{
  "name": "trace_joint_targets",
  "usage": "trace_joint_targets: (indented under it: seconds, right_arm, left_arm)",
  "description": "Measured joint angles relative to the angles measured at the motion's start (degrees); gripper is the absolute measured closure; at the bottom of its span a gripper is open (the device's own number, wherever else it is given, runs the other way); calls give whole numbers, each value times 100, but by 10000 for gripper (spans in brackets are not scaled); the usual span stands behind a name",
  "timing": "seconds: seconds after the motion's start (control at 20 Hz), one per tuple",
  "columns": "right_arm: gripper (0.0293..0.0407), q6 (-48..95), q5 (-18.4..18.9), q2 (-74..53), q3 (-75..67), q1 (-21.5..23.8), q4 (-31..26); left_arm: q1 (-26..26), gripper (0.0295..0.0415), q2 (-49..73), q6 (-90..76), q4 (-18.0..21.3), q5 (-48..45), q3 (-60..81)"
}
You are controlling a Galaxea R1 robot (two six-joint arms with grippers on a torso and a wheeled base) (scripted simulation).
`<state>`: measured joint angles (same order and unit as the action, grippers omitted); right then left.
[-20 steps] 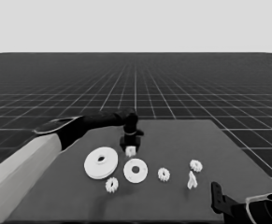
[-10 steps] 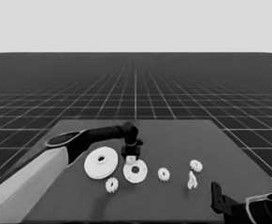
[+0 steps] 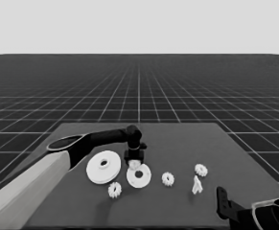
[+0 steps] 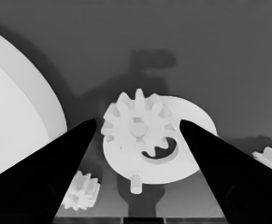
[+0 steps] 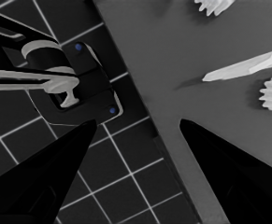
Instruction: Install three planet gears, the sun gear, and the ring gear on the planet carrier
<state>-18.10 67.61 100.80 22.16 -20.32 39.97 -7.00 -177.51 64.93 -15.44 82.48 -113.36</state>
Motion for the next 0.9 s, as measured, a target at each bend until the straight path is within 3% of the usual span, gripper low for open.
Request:
trace_joint_targets:
  seconds: [0.15,0.5,0.55,0.6,0.9]
  right_arm:
    - [315,0,0,0,0,0,0]
    - [315,0,0,0,0,0,0]
    - [315,0,0,0,0,0,0]
    - [315,0,0,0,0,0,0]
    - [315,0,0,0,0,0,0]
  left_arm:
    - [649,326,209,349,551,354,634]
    - [818,326,223,379,715,415,688]
    - [729,326,1328,1618,543,562,2995]
    - [641,326,1901,2066,461,648,4026]
    - [526,326,2544,2499,346,757,5154]
